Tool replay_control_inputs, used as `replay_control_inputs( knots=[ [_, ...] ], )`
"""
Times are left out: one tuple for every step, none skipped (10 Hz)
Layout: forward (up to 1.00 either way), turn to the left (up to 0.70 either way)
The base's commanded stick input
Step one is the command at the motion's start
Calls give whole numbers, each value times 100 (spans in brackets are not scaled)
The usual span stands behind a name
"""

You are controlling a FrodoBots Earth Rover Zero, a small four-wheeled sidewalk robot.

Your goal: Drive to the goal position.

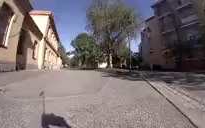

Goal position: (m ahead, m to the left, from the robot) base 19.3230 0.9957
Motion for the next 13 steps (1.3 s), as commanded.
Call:
replay_control_inputs(
  knots=[
    [85,34],
    [85,34],
    [85,34],
    [85,34],
    [85,34],
    [85,34],
    [85,34],
    [85,34],
    [85,34],
    [85,34],
    [85,34],
    [85,34],
    [85,34]
  ],
)
